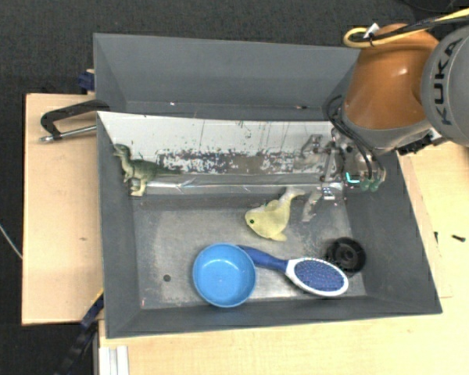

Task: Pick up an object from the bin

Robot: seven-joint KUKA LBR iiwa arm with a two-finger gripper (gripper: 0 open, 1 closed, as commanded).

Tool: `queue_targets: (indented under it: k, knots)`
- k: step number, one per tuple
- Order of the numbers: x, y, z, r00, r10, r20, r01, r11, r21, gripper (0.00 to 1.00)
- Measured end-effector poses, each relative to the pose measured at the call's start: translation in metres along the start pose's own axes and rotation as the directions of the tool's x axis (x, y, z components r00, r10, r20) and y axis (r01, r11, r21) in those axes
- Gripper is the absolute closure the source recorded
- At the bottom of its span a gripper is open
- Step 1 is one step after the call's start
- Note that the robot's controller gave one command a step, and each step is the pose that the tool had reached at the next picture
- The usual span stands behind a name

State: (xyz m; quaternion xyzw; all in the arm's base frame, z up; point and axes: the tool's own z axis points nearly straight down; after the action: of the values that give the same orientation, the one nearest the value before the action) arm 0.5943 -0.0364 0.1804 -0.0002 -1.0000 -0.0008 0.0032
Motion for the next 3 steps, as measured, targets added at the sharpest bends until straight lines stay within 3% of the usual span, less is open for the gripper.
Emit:
queue_targets:
  k: [1, 2, 3]
  knots:
    - [-0.005, 0.03, 0.107, 0.887, -0.461, 0.006, 0.461, 0.887, 0.004, 0.0]
    - [-0.006, 0.022, 0.078, 0.844, -0.536, 0.013, 0.536, 0.844, 0.009, 0.0]
    - [-0.007, 0.014, 0.06, 0.835, -0.55, 0.013, 0.55, 0.835, 0.009, 0.0]
